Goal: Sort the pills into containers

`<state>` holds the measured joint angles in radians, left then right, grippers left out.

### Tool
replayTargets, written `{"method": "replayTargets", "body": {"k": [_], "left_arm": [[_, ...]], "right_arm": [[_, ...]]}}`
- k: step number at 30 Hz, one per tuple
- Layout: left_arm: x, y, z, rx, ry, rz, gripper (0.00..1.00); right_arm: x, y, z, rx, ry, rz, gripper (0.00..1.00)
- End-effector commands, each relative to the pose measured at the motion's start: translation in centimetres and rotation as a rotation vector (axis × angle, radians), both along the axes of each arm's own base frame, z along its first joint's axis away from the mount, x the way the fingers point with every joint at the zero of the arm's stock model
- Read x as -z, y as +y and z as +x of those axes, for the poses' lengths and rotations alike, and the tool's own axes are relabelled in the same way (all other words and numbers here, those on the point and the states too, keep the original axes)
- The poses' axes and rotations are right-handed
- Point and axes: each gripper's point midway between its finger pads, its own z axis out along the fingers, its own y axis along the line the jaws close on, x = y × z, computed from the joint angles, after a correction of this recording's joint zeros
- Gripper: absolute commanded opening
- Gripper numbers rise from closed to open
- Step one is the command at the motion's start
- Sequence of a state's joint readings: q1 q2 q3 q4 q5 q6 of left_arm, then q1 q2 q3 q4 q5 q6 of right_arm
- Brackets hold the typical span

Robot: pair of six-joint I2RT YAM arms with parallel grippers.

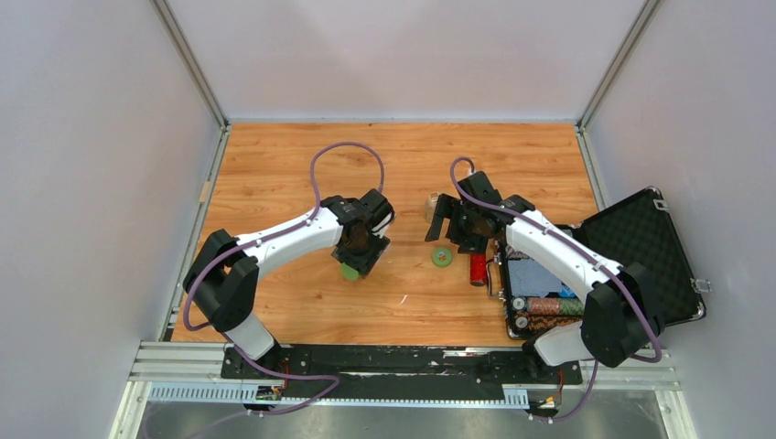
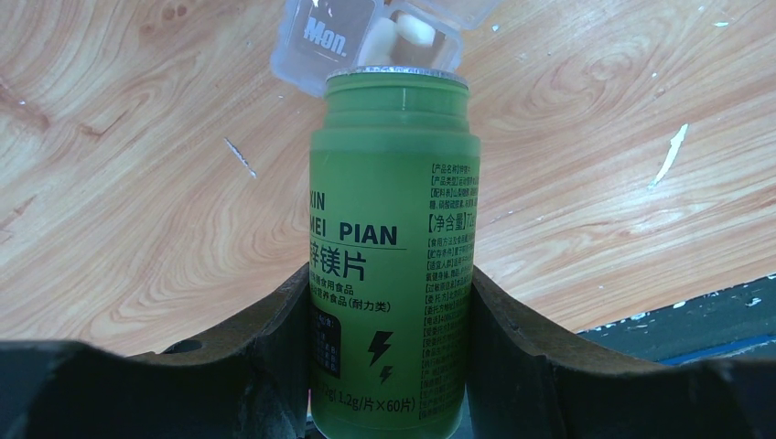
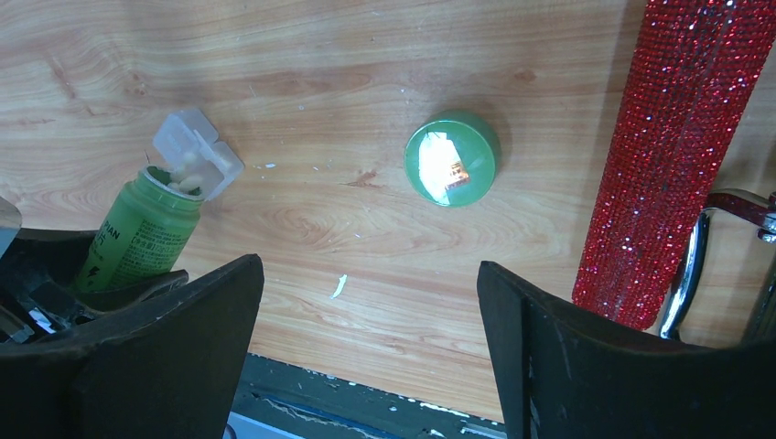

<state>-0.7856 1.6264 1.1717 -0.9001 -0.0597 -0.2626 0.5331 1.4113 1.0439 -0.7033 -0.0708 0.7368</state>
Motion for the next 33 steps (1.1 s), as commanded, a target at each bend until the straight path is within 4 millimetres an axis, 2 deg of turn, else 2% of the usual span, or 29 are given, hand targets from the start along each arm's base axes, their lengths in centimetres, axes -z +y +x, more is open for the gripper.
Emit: {"method": "replayTargets", "body": {"k": [1,22,33], "left_arm": [[-1.2,-0.6,0.7,0.025,-0.03,-0.014,0.0],[-0.6,-0.3,0.0,0.001,-0.07,-0.071,0.0],[-1.9,-0.3,0.4,-0.022,-0.161,-0.15,0.0]], "right_arm": [[-1.2,0.2,0.4,0.016,-0.042,0.04,0.89],[-1.2,0.3,0.5,0.014,-0.037,0.041,0.88],[-1.2,0.6,0.7,0.008,-0.031,0.047,0.88]]}}
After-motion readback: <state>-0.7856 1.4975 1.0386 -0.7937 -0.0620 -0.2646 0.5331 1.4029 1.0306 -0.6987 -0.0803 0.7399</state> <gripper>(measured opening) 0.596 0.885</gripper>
